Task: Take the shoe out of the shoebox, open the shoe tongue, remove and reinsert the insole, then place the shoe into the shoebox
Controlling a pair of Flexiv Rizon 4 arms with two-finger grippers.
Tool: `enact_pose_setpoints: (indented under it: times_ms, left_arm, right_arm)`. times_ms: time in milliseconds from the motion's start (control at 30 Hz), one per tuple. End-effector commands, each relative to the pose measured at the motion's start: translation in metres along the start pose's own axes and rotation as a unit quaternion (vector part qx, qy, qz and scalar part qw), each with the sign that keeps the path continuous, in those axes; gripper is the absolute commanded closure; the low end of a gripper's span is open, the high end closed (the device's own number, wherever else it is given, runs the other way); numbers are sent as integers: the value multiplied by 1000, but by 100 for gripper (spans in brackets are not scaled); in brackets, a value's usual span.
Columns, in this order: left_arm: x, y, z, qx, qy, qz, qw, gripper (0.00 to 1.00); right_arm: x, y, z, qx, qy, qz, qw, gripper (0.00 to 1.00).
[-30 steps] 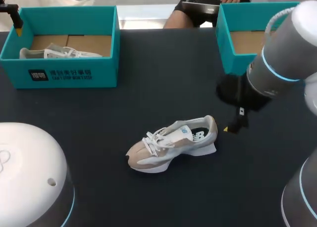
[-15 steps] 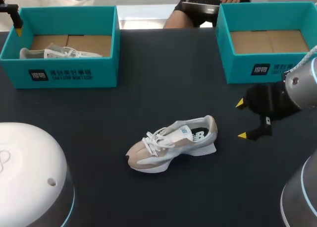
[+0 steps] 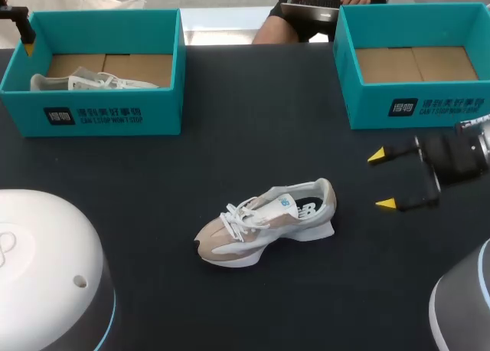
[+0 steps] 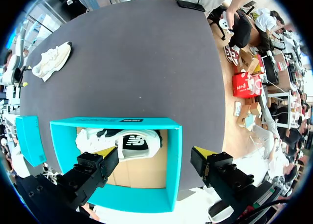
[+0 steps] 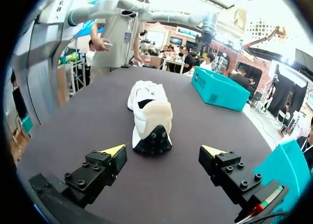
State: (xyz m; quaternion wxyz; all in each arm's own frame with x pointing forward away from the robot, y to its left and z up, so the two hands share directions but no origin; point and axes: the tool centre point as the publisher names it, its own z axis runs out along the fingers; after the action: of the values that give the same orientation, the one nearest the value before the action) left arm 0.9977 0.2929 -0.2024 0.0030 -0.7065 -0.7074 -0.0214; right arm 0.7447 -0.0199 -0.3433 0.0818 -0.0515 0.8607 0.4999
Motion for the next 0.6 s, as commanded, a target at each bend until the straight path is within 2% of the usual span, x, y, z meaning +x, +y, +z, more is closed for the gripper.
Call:
enact_pose_setpoints:
  times_ms: [33,200,267,600]
  left_arm:
    - [0,-1,0,-1,1,0,1000,0]
    - [0,-1,0,-1,1,0,1000,0]
    - [0,-1,0,-1,1,0,1000,0]
    - [0,-1,0,-1,1,0,1000,0]
  right_arm:
    - [0,-10,8,-69,4,6,998,0]
    - [4,-16,12,-69,9,22,997,0]
    - [7,-18,11,-52,10,34,998,0]
    - [7,-18,11,-52,10,34,998,0]
